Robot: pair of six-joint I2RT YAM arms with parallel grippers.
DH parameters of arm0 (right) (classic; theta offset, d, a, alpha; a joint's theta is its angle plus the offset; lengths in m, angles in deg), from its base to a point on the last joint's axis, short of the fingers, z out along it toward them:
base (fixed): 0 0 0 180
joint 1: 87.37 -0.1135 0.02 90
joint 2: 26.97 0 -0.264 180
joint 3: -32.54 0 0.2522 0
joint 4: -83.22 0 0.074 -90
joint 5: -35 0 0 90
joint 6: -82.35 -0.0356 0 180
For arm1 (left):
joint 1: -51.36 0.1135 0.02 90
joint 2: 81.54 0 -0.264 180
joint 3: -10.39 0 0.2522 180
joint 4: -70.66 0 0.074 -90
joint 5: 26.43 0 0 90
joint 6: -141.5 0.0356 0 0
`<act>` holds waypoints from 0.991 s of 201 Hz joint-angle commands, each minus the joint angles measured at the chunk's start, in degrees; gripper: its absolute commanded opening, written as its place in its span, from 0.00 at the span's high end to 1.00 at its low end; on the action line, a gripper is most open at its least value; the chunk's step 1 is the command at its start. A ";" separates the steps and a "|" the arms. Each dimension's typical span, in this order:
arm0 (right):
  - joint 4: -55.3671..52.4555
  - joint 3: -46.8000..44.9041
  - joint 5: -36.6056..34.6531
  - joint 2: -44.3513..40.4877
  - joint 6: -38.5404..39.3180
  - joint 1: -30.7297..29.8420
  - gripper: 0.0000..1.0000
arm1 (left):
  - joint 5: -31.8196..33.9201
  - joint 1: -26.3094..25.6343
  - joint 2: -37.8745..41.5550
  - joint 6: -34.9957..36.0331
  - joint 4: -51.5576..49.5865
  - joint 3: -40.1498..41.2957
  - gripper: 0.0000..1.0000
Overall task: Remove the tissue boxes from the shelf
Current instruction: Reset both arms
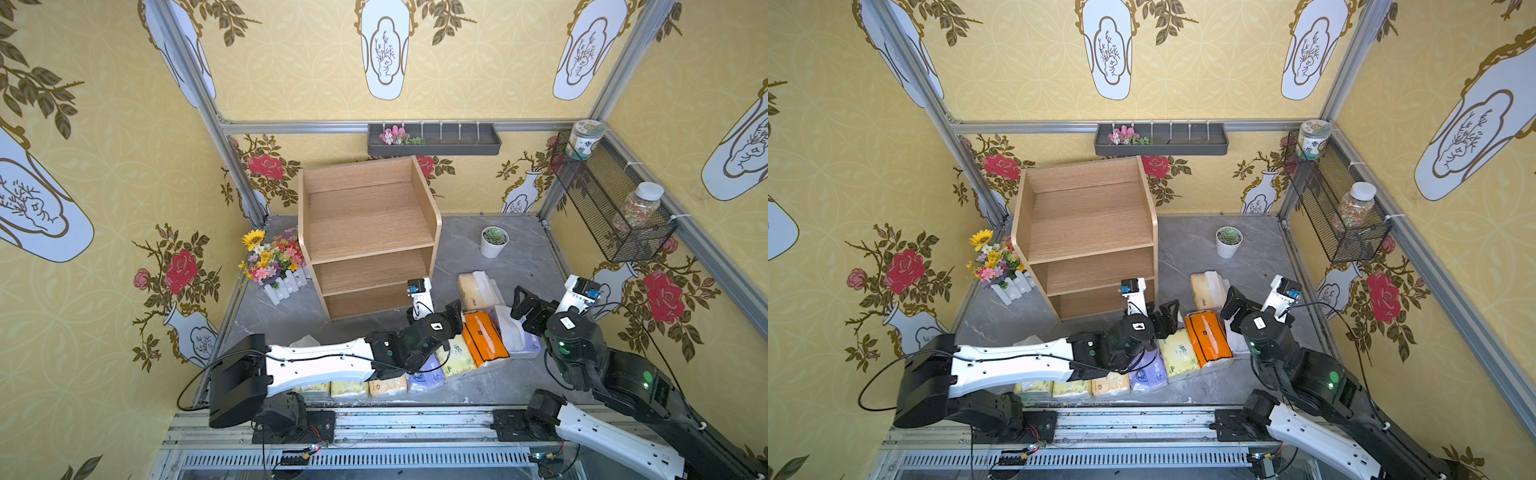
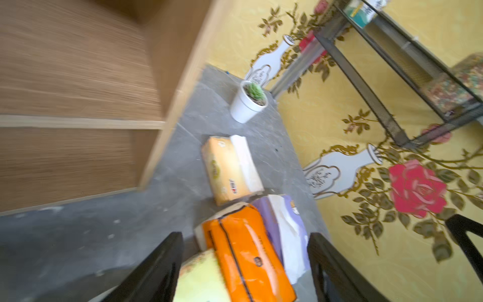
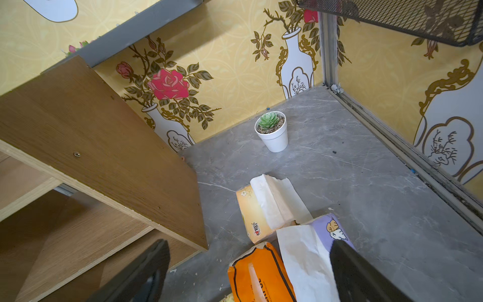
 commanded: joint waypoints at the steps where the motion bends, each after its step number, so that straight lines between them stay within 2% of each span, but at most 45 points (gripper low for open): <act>1: 5.64 -0.85 -2.21 3.79 1.94 0.69 0.02 | 12.60 -0.30 4.56 -15.58 -27.45 0.13 0.17; 24: 6.78 0.51 0.05 10.38 3.68 5.04 0.03 | 18.78 -0.30 9.26 -34.52 -52.36 -2.00 0.17; 47: 12.35 -0.88 7.99 13.19 7.47 14.98 0.03 | 22.76 0.20 14.20 -50.61 -70.16 -3.19 0.17; 57: 15.10 -2.17 12.53 13.55 8.60 20.57 0.03 | 23.20 1.21 16.92 -53.19 -73.56 -3.15 0.17; 90: 19.70 -5.48 32.54 14.75 8.18 41.99 0.03 | 23.78 7.55 28.83 -48.59 -73.63 -0.94 0.17; 111: 20.59 -6.59 44.07 14.44 7.65 53.02 0.03 | 23.01 10.11 37.06 -42.98 -73.90 -0.15 0.17; 131: 21.34 -7.36 48.43 14.14 8.03 58.64 0.03 | 23.48 13.67 42.51 -34.71 -72.72 -0.69 0.17; 147: 22.37 -7.84 49.28 14.96 8.64 60.25 0.03 | 24.97 16.95 43.53 -21.37 -66.30 -1.19 0.17; 166: 23.57 -7.80 48.49 17.11 9.68 60.46 0.03 | 24.15 22.33 42.69 -1.29 -53.31 -1.32 0.14; 184: 24.88 -7.89 47.66 19.13 10.36 60.72 0.03 | 17.47 29.69 41.76 16.68 -38.12 0.09 0.11; 199: 26.02 -7.98 47.67 20.31 10.64 61.38 0.03 | 8.73 38.85 40.04 23.83 -31.19 0.83 0.07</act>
